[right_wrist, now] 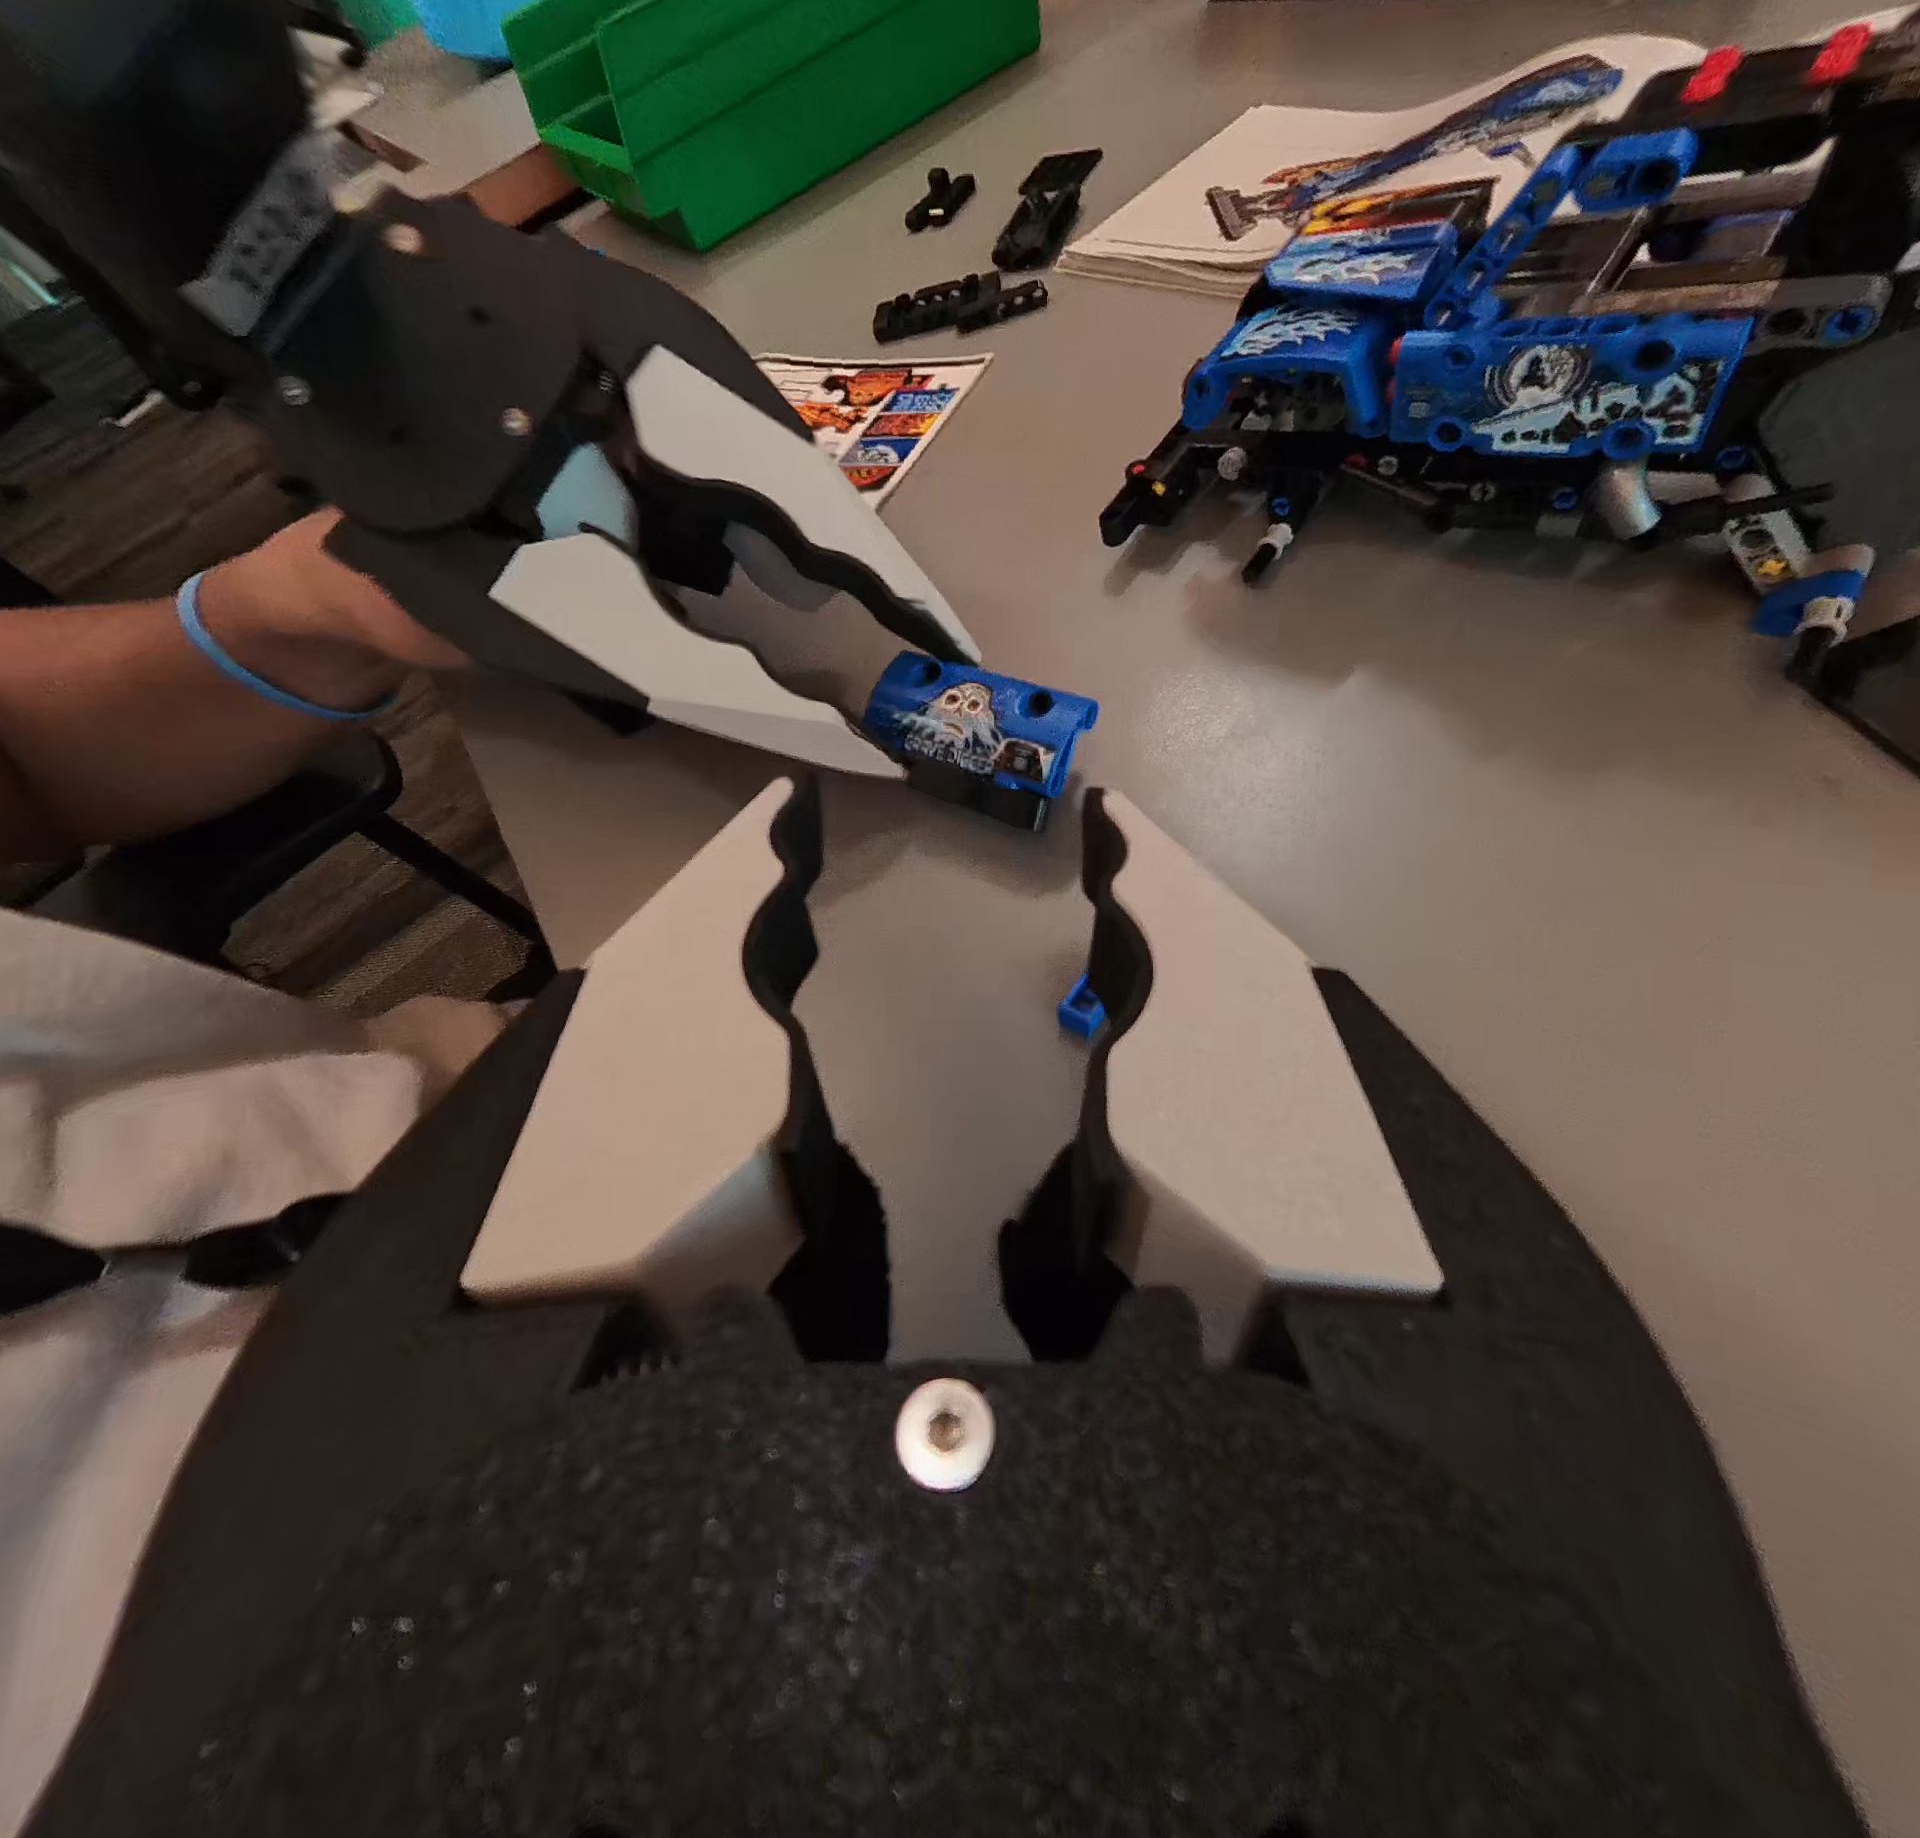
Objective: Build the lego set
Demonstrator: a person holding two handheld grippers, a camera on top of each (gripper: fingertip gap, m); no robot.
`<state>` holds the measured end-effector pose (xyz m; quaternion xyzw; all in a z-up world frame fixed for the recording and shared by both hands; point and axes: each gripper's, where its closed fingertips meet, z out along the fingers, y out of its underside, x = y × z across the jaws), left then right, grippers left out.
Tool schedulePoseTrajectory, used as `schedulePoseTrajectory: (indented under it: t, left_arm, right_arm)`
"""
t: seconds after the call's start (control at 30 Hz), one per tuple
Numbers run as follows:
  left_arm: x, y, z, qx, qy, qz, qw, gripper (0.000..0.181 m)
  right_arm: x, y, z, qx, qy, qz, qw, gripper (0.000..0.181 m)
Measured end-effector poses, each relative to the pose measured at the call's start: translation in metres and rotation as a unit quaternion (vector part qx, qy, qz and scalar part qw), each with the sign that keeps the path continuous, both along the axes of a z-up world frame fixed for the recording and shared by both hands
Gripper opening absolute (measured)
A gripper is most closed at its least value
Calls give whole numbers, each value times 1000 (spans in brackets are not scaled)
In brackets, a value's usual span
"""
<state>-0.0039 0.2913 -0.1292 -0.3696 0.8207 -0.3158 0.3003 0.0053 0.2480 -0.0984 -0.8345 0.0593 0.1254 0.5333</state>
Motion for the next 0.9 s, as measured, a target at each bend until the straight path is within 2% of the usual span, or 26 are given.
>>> schedulePoseTrajectory:
  t: [0.03,0.17,0.3,0.53,0.6,0.7,0.9]
  left_arm:
    - [4,2,6,28,-24,5,999,27]
    - [15,4,28,157,-114,10,981,27]
    - [23,7,38,245,-156,14,957,27]
    - [26,6,39,284,-178,5,942,27]
    - [28,1,42,293,-192,4,936,27]
    - [33,-5,44,308,-196,9,931,27]
    - [36,-17,48,301,-209,11,930,26]
  right_arm:
    - [0,5,-2,-6,-1,-10,1000,58]
    - [10,23,5,7,-11,-64,998,67]
    - [16,32,8,4,-33,-89,996,71]
    - [30,28,26,48,-4,-120,992,68]
    - [25,32,17,21,-9,-109,994,72]
    - [20,36,11,15,-31,-103,994,69]
    - [33,32,18,17,-48,-128,990,58]
